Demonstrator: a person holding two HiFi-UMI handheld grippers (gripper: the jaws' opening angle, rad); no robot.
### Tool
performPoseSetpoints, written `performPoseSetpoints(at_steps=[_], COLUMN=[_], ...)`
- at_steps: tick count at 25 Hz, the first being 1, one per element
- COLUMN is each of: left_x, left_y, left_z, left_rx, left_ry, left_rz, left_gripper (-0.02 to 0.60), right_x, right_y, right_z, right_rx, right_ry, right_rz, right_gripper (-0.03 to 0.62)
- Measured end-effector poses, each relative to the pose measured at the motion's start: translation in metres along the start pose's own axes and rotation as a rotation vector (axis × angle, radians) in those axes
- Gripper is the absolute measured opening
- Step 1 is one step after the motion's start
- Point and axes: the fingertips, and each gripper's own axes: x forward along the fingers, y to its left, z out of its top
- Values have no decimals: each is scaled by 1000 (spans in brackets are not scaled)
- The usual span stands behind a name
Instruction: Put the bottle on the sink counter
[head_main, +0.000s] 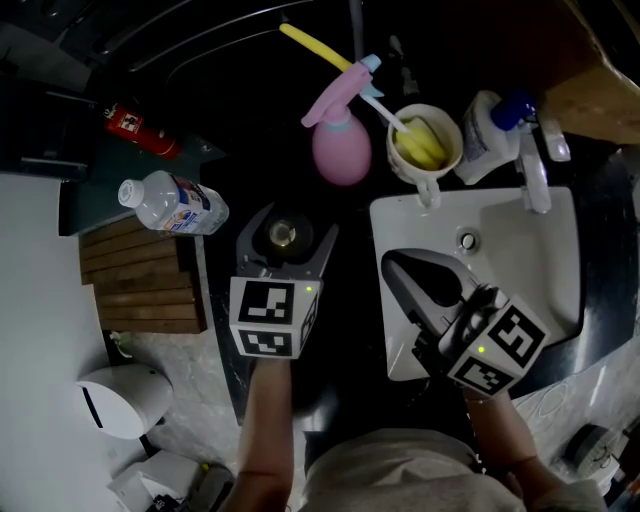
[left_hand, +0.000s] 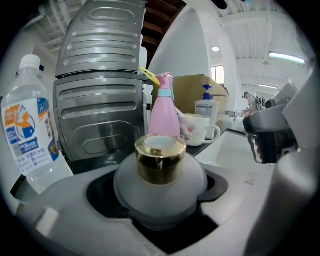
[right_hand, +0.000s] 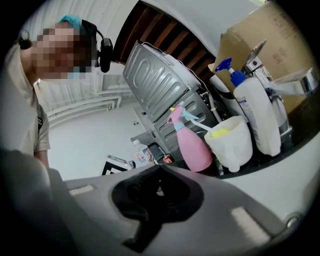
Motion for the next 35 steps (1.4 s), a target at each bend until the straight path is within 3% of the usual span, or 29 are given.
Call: performPoseSetpoints(at_steps=[7,12,19,23,35], left_x=[-6,-20,-55,-75,-157], left_y=[-1,1,-6,-17,-46], left_z=[2,5,11,11,40], left_rx=[-15,-108,-165,-177,-207], left_ry=[-20,-64,-125,-148,-333], left_rz=[6,5,19,-28,-111], left_gripper=[353,354,354,354,353], right_x=[-6,-13,-28,-38,-62], right_y=[2,7,24,45,108], right_z=[-2,2,8,14,22], right_rx=[-3,-27,-68,-111,-217], right_ry=[0,-14,-39,-50,-100], right_rz=[-8,-26,-60,-42,-29], right_gripper=[3,3,3,3,3])
